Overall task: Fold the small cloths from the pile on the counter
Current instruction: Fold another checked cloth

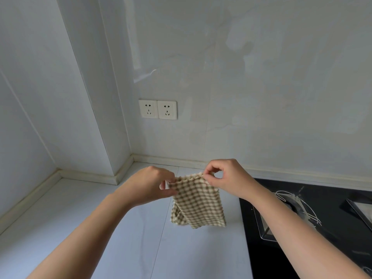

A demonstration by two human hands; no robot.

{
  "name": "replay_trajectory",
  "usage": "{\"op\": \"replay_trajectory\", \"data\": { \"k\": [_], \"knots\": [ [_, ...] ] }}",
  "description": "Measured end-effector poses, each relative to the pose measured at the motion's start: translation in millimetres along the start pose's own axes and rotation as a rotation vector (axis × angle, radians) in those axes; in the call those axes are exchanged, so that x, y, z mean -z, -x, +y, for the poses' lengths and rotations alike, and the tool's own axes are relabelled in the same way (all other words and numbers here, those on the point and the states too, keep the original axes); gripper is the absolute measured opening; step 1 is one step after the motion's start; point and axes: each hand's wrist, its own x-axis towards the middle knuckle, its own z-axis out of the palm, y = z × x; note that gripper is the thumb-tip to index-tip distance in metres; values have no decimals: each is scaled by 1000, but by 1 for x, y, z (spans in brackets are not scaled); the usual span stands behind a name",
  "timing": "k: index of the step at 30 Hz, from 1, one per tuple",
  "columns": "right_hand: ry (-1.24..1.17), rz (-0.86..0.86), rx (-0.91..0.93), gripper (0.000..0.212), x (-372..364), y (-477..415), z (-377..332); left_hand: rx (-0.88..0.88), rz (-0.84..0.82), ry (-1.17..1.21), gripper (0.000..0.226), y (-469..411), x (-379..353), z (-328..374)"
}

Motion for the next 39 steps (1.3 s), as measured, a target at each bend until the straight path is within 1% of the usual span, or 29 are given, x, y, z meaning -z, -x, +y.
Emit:
{"op": "replay_trajectory", "data": {
  "k": [4,7,10,12,14,15,17,18,19,20,21,22,23,24,25,26,27,28,29,30,31,32,33,34,36,38,39],
  "knots": [
    [-43,4,-23,8,0,-2,-1,63,80,53,28,-4,1,5],
    [-113,35,-46,9,3,-4,-1,135,113,186,38,-6,-2,5],
    [-179,84,-76,9,7,-5,1,180,132,339,33,-6,-3,2],
    [-202,73,-82,8,10,-5,1,222,165,435,38,-7,-3,2],
    [-195,22,-91,8,13,-5,2,262,215,473,46,-8,-2,3],
    [-188,-9,-99,8,13,-5,2,284,233,491,42,-10,-2,3],
    [-184,-49,-111,13,14,-7,4,328,248,591,19,-12,-3,2],
    [-201,-40,-110,16,14,-9,5,350,253,667,11,-13,-5,1],
    [-259,-11,-120,19,11,-11,6,373,267,754,9,-14,-6,1],
    [-382,23,-148,20,8,-12,7,396,282,845,10,-15,-7,1],
    [-559,44,-198,21,5,-13,8,412,292,938,12,-16,-8,2],
    [-737,28,-264,25,1,-13,9,426,295,1010,15,-18,-9,4],
    [-863,-17,-333,32,-4,-12,12,445,300,1063,17,-20,-10,7],
    [-893,-84,-382,38,-10,-11,15,465,318,1088,19,-22,-11,8],
    [-854,-148,-410,39,-15,-8,18,491,336,1088,20,-25,-12,9],
    [-793,-182,-429,35,-21,-7,19,519,353,1088,21,-28,-13,9],
    [-755,-179,-454,31,-26,-6,22,551,364,1116,23,-31,-15,7],
    [-773,-149,-491,28,-29,-6,23,580,358,1193,28,-33,-18,4],
    [-822,-111,-528,28,-33,-7,24,602,325,1312,35,-34,-22,1],
    [-885,-78,-557,29,-34,-8,23,614,249,1432,43,-33,-28,-2],
    [-948,-48,-582,30,-35,-10,23,621,152,1491,50,-30,-36,-4],
    [-1006,-19,-611,29,-36,-11,24,634,55,1486,51,-25,-44,-5],
    [-1051,4,-644,28,-36,-11,24,662,-3,1449,46,-21,-53,-4],
    [-1081,10,-675,28,-36,-10,25,697,-12,1409,37,-18,-59,-3],
    [-1044,-69,-711,28,-36,-6,27,777,56,1367,22,-15,-65,-1],
    [-942,-173,-740,23,-38,0,30,821,94,1342,20,-15,-67,-2],
    [-917,-188,-755,20,-39,2,31,829,98,1330,21,-15,-67,-1]
  ]
}}
